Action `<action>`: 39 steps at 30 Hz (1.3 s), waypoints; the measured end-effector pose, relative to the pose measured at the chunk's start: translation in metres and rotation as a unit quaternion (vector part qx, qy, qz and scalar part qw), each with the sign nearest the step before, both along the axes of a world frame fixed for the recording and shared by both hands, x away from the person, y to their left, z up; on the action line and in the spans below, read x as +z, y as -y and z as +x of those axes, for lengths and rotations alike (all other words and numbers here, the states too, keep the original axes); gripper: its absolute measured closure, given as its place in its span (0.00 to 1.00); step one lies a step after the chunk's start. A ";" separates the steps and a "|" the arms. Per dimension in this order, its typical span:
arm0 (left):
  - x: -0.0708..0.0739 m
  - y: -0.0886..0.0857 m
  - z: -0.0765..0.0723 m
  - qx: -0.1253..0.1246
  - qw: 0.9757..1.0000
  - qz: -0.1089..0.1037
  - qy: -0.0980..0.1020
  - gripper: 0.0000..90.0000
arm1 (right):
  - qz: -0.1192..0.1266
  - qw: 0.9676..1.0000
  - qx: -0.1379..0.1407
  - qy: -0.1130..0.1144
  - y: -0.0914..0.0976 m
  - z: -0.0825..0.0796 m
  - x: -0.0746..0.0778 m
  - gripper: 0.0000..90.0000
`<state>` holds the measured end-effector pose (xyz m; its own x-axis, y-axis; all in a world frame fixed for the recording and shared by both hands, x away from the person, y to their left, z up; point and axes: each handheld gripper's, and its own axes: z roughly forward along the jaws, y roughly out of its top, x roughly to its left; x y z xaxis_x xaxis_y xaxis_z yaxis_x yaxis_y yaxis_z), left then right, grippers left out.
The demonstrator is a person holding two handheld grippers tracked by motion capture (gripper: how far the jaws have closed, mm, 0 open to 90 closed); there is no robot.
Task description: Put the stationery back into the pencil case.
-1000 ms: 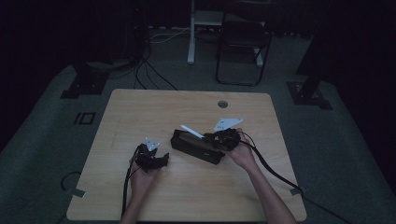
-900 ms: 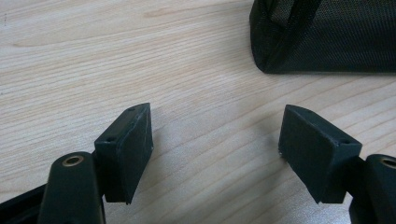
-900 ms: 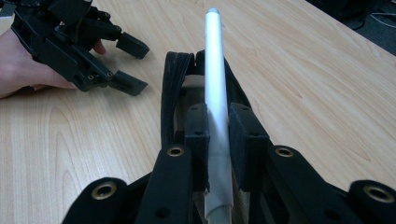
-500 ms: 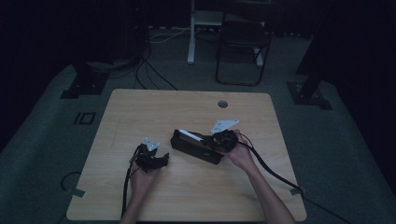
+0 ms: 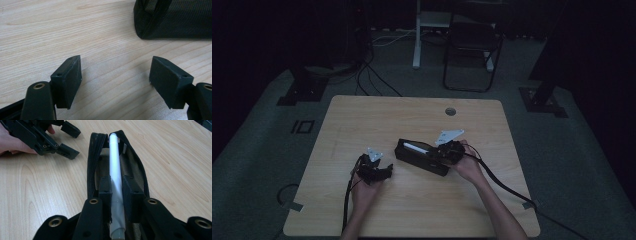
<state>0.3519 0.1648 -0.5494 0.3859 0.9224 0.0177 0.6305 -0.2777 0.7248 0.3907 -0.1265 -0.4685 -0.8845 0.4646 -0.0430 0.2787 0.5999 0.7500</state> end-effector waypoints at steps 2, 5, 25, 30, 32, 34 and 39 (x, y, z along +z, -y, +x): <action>0.000 0.000 0.000 0.000 1.000 0.000 0.000 0.29 | -0.001 1.000 0.000 0.000 0.000 0.001 0.000 0.87; 0.000 0.000 0.000 0.000 1.000 0.000 0.000 0.29 | 0.000 1.000 -0.001 -0.002 0.000 0.001 -0.001 0.87; 0.000 0.000 0.000 0.000 1.000 0.000 0.000 0.29 | 0.055 0.997 -0.029 0.038 0.014 -0.014 0.026 0.41; 0.000 0.000 0.000 -0.001 1.000 0.000 -0.002 0.29 | 0.065 0.995 -0.046 0.054 0.022 -0.021 0.037 0.35; 0.000 0.000 0.000 0.000 1.000 0.000 -0.001 0.29 | 0.069 0.994 -0.055 0.063 0.028 -0.026 0.044 0.33; 0.000 0.000 0.000 0.000 1.000 -0.001 -0.001 0.29 | 0.070 0.993 -0.061 0.066 0.031 -0.029 0.049 0.33; 0.000 0.000 0.000 0.000 1.000 -0.001 -0.001 0.29 | 0.069 0.992 -0.071 0.078 0.040 -0.034 0.056 0.32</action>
